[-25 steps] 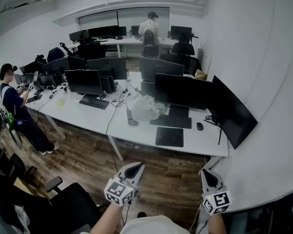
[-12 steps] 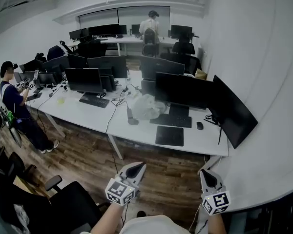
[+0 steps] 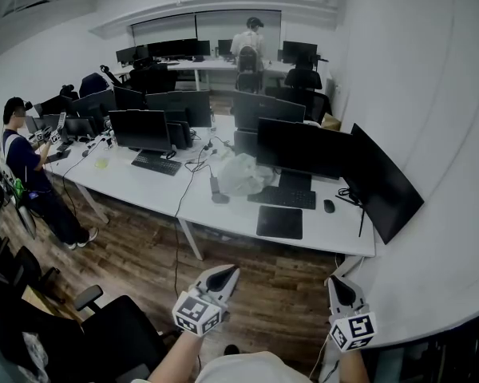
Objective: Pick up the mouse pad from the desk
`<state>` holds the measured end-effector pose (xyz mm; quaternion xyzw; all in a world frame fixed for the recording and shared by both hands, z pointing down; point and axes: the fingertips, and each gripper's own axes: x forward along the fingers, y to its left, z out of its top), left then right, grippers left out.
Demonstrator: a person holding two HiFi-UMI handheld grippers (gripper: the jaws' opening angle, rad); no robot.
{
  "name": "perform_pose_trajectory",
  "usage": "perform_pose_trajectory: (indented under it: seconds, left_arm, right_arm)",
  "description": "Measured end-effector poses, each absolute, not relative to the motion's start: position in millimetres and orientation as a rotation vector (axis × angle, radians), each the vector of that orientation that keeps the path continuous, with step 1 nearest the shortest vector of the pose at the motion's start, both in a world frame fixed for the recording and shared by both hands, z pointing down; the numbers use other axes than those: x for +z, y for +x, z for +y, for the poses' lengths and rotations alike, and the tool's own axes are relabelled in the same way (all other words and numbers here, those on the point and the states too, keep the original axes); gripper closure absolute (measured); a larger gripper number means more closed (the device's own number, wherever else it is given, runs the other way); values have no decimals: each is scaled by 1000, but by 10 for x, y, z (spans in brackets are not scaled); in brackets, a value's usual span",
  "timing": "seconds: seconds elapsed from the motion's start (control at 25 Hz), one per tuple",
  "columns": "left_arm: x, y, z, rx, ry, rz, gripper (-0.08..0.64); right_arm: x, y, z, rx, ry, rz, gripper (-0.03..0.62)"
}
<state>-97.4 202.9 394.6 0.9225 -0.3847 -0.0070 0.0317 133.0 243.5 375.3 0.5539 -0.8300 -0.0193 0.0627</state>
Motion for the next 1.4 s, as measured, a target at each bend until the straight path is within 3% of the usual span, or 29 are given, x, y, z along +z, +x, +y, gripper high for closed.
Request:
perform_pose_trajectory:
  seconds: [0.56,1.0,1.4]
  left_arm:
    - [4003,-1153,2017,-11,2830,-1167,543]
    - [4093,-1344,1920,5,2840,-1133,543]
    - [4214,-1612,1857,27,2840,-1102,543]
  right_arm:
    - [3790,1164,2411,-20,1690,-2523,499]
    - [3812,993,2349,8,1737,-2503,391]
    - [3911,764,2332,9,1763,-2492,368]
